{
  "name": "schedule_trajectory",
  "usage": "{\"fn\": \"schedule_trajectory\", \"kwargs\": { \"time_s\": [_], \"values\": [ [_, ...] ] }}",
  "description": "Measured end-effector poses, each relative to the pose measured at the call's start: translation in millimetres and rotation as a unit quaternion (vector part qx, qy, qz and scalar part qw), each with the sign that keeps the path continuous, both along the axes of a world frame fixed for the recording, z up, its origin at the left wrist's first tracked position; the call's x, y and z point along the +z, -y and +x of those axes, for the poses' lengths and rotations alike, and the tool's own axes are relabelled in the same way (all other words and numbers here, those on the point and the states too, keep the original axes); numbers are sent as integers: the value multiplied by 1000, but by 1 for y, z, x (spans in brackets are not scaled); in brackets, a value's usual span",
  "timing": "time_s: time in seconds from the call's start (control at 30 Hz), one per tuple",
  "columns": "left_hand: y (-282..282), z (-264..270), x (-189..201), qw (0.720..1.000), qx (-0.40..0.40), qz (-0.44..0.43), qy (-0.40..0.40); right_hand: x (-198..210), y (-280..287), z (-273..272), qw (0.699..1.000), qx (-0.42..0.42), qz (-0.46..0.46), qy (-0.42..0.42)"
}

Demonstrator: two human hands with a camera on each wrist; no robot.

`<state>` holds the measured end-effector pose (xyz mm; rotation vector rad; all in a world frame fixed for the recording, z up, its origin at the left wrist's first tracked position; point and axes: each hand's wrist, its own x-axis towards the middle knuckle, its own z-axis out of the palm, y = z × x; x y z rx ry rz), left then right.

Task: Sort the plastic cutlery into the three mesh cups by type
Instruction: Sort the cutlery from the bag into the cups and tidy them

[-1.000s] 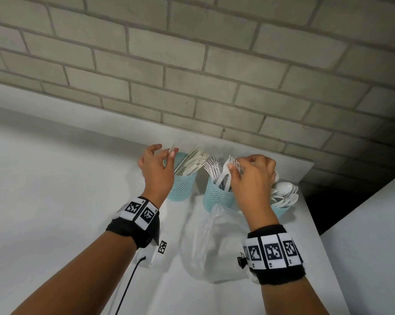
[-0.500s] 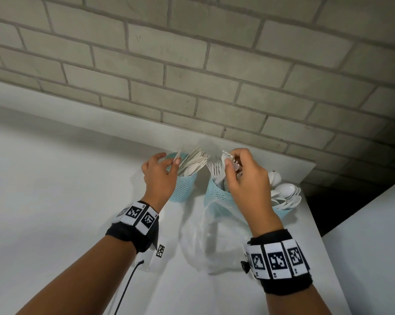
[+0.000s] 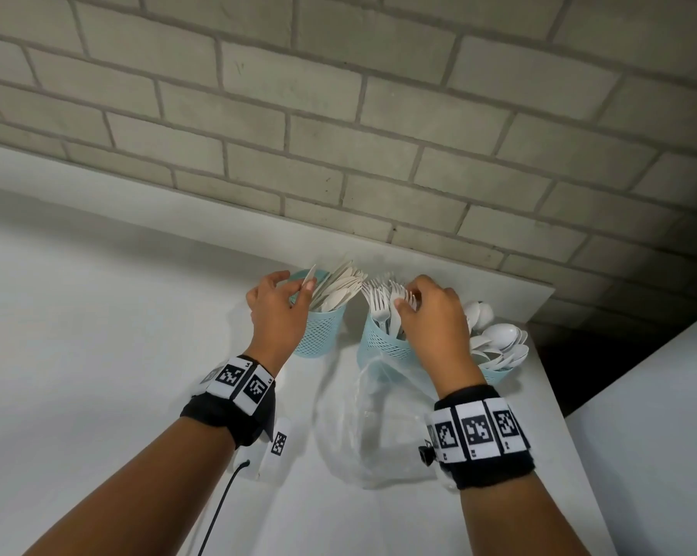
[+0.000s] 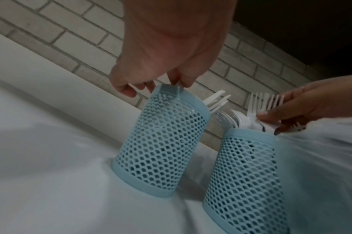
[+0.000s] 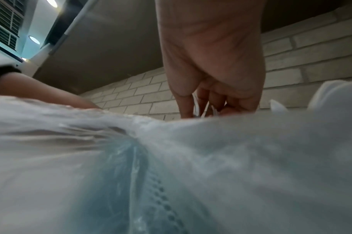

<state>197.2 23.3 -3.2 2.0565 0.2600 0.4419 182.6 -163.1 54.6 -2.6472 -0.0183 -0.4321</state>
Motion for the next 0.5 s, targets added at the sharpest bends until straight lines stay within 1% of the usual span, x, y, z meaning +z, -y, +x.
{"fn": "schedule_trajectory", "kwargs": {
  "time_s": [0.13,0.27,0.3,0.37,0.4,0.43,0.47,0.5],
  "values": [
    [-3,-1,1,1000,-6,10,-2,3,-2,-3,996,11,-84,-29],
    [-5,-2,1,1000,-23,15,-8,-5,-11,-10,977,90,-185,-55],
    [-5,-3,1,999,-28,24,-9,-8,-12,-10,973,95,-199,-67],
    [-5,-4,1,998,-50,34,-14,-6,-14,-8,973,91,-195,-84],
    [-4,-5,2,997,-71,30,-22,-3,-16,-8,977,83,-183,-75],
    [-4,-6,1,994,-99,21,-34,0,-19,-9,984,77,-159,-35],
    [-4,-7,0,991,-129,9,-43,2,-24,-12,990,75,-114,31],
    [-5,-7,-1,988,-150,0,-44,3,-31,-15,991,81,-51,98]
  ]
}}
